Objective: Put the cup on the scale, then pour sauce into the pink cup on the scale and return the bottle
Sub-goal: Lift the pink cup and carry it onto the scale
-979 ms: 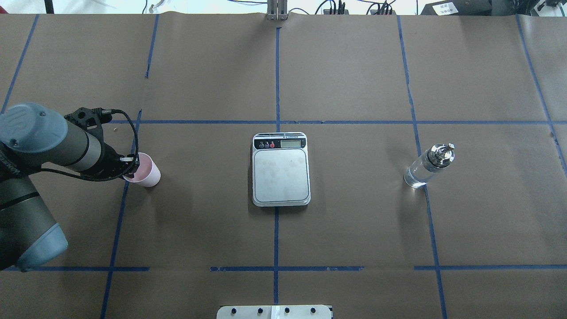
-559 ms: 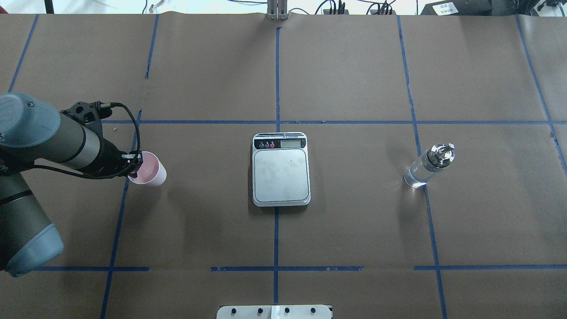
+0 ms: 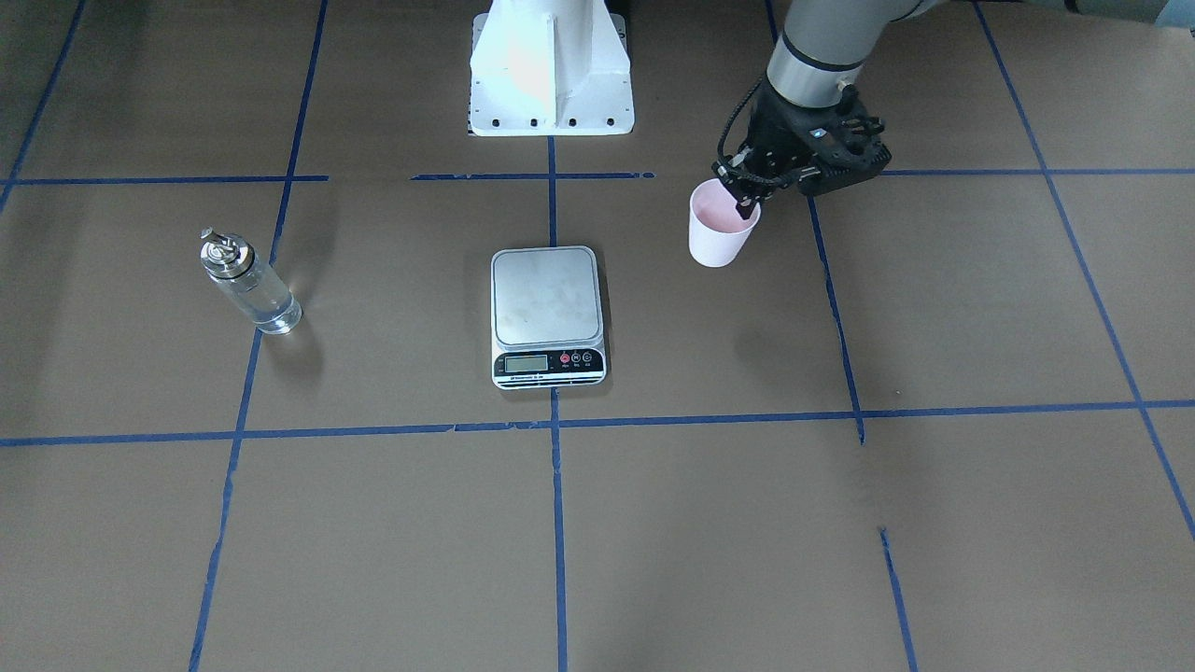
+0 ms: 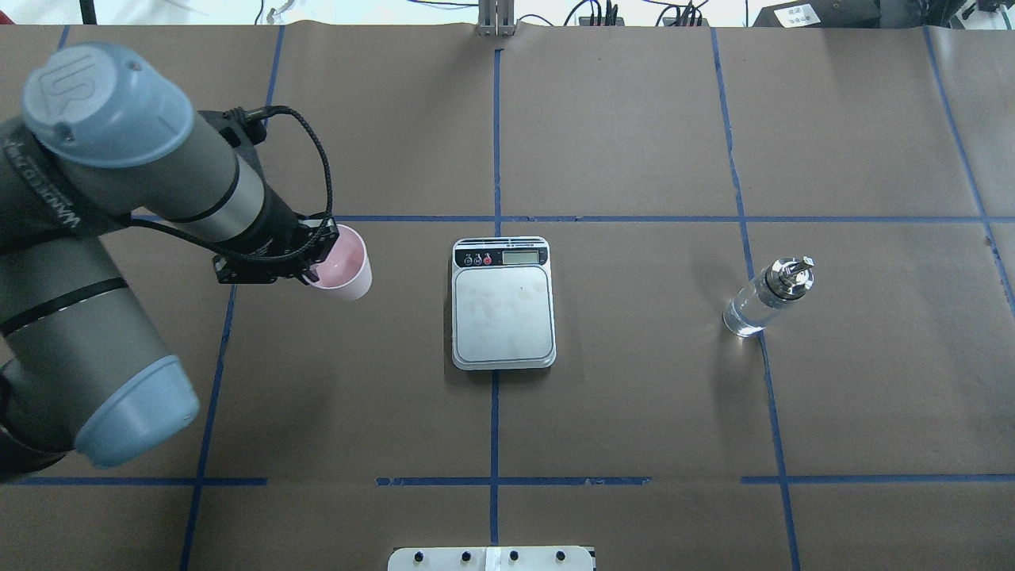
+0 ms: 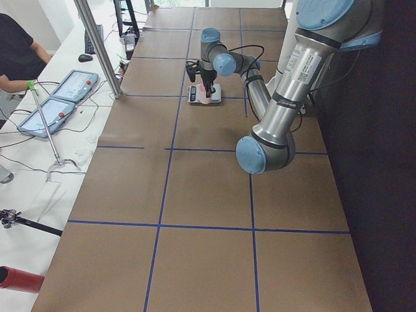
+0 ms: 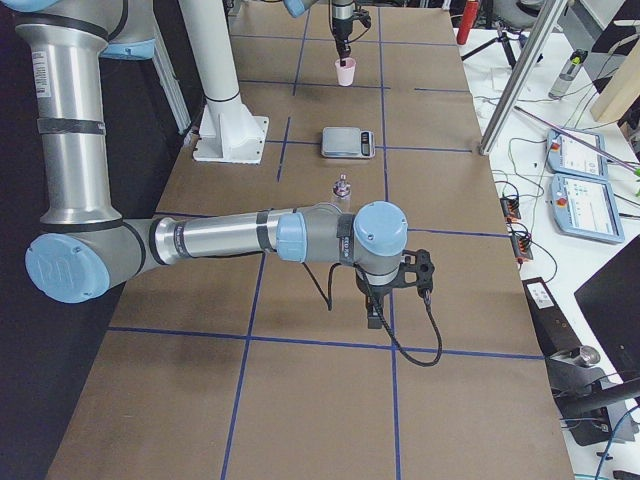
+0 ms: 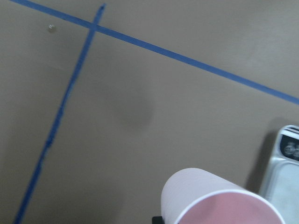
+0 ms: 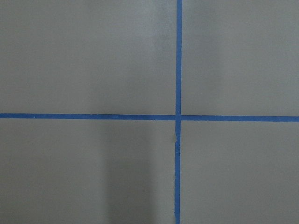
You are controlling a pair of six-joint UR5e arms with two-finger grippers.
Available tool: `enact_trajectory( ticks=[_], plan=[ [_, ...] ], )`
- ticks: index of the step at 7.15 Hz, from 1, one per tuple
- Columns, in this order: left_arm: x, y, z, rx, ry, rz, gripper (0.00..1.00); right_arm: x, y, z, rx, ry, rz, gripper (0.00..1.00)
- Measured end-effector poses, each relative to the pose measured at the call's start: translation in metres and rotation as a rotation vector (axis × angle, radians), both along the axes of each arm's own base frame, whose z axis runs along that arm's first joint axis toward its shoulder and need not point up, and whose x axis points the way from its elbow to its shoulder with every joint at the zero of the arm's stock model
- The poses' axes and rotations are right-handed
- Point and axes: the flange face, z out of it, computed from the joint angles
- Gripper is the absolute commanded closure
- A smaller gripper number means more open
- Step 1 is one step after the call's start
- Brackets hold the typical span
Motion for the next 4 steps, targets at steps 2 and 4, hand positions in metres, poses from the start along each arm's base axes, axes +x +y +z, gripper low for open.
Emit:
enact_trajectory(
  ticks=[2,4],
  plan=[
    [0.061,-0.007,-0.037,-0.1,0.008,-0.063,1.0,0.0,0.0,-0.002,0.007,-0.003,0.0,0.0],
    [0.123,0.006,-0.048,-0.131,0.014,-0.081,1.0,0.0,0.0,-0.008,0.018,-0.003,0.0,0.0]
  ],
)
